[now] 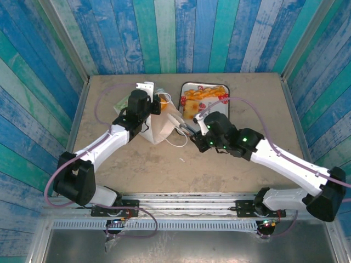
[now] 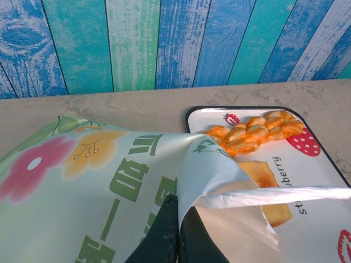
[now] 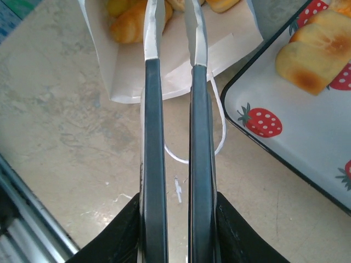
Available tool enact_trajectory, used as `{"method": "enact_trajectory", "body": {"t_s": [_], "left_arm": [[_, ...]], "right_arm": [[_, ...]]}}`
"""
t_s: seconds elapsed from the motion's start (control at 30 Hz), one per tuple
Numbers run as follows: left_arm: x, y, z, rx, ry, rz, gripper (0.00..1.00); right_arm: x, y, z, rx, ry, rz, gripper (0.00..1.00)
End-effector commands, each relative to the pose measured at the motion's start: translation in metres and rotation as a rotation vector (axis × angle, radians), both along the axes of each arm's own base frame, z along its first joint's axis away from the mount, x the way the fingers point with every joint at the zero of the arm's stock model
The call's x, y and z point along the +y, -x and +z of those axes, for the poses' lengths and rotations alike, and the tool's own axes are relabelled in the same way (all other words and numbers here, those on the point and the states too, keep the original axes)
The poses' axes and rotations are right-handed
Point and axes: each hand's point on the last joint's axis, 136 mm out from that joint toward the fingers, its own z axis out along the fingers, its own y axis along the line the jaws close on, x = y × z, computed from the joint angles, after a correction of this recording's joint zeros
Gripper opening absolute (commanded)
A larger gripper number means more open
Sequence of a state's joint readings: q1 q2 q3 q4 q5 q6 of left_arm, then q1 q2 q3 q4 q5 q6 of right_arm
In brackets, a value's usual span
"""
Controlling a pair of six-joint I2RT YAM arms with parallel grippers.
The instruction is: Take the fake bread out of the paper bag
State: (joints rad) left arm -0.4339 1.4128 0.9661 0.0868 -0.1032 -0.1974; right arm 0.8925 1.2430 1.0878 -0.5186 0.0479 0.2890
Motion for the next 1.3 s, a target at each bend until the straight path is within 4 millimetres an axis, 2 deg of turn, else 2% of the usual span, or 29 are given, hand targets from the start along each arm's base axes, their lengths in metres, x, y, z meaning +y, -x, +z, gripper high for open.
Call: {"method": "enact_trajectory", "body": {"t_s": [0.0, 0.17, 0.43, 0.57, 0.83, 1.27], "left_arm": [[0.002, 0.001, 0.042, -0.087, 0.052, 0.015, 0.0], [0.001, 0.0, 0.042, -0.081, 0.054, 0.013, 0.0], [-0.003, 0.0, 0.042, -0.075, 0.058, -0.006, 0.0], [-0.003, 0.002, 0.042, -0.074, 0.061, -0.008, 0.0], [-0.004, 0.002, 0.045, -0.078, 0.075, -0.016, 0.0], [-0.011, 0.001, 0.049, -0.079, 0.096, -0.047, 0.0]], "right_arm": [[0.011, -0.013, 0.008, -0.077, 0.057, 0.014, 0.32], [0.027, -0.033, -0.004, -0.092, 0.132, -0.001, 0.35], [0.035, -0.061, -0.019, -0.108, 0.22, -0.076, 0.38], [0.037, -0.069, -0.024, -0.115, 0.242, -0.105, 0.43], [0.044, -0.085, -0.036, -0.12, 0.312, -0.13, 0.47], [0.054, -0.104, -0.045, -0.132, 0.347, -0.182, 0.45]]}}
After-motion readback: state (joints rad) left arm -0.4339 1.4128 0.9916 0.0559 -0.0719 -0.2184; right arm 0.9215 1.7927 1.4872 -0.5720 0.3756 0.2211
